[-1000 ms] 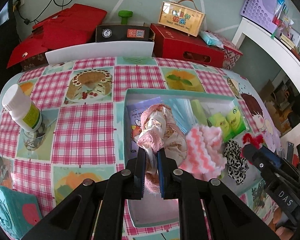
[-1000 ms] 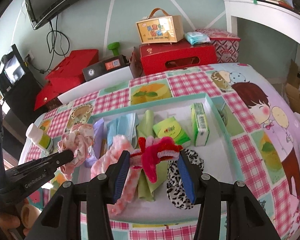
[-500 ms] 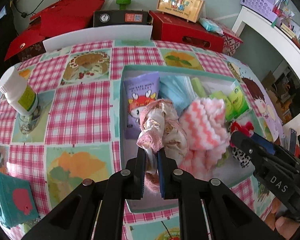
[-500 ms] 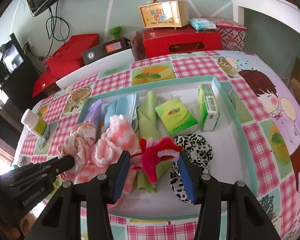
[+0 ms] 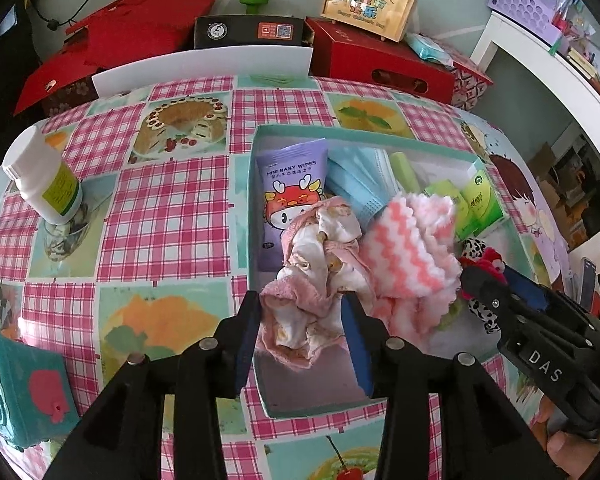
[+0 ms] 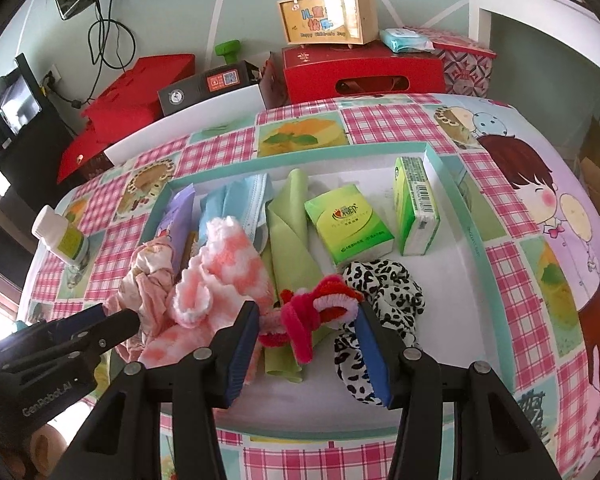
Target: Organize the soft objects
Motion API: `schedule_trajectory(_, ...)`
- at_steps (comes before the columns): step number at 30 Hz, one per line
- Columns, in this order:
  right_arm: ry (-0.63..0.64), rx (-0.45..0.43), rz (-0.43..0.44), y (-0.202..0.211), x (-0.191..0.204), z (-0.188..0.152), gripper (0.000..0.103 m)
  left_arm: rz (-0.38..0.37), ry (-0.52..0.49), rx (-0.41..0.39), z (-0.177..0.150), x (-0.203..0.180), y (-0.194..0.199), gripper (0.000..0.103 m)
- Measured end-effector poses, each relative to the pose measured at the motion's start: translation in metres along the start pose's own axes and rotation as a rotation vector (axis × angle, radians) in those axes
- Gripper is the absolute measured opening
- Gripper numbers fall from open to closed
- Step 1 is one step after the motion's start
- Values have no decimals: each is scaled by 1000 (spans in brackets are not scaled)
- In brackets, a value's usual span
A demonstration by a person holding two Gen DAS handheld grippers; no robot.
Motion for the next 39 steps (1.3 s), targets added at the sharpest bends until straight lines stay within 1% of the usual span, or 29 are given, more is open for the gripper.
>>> schedule_trajectory(4,-3,2,-6,0,-1,0,57,2,-1,-9,2,0,3,51)
schedule_trajectory(6,0,5,-10,0,-1,0,59,1,2,-15,3,1,5,52)
schedule_trajectory(12,11,6,-21,1,0,1,59,-9,24,-39,10,6,15,52)
schedule_trajectory(19,20,-12,-25,5,3,4,60,-8,94,-89,22,26,28,53)
schedule_trajectory(22,19,-20,-30,7,4,5,65,19,134,-103,26,39,29,56)
schedule_trajectory(25,22,-21,-33,7,6,6,66,55,158,-110,29,49,28,57)
schedule_trajectory(27,24,-20,-37,6,6,6,69,77,170,-111,29,55,26,66)
schedule_trajectory(28,26,-19,-38,6,7,7,71,86,174,-112,30,57,25,72)
schedule_trajectory(30,28,-20,-39,6,8,7,75,101,180,-115,31,60,24,74)
schedule_trajectory(36,29,-20,-45,6,7,7,76,136,193,-110,31,66,18,77)
schedule_trajectory(38,28,-17,-48,5,7,8,76,145,199,-111,31,68,17,81)
schedule_trajectory(39,27,-16,-49,5,7,8,81,150,202,-110,31,69,16,82)
Point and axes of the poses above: each gripper's, at about its wrist camera, not at the fingertips, and y roughly against the way its jaws point, x to its left, z to its top, the point moved 4 cm from there along -y, roughly the way its jaws point, and after that the axes turned 12 degrees about y, right-handed, at the moved point
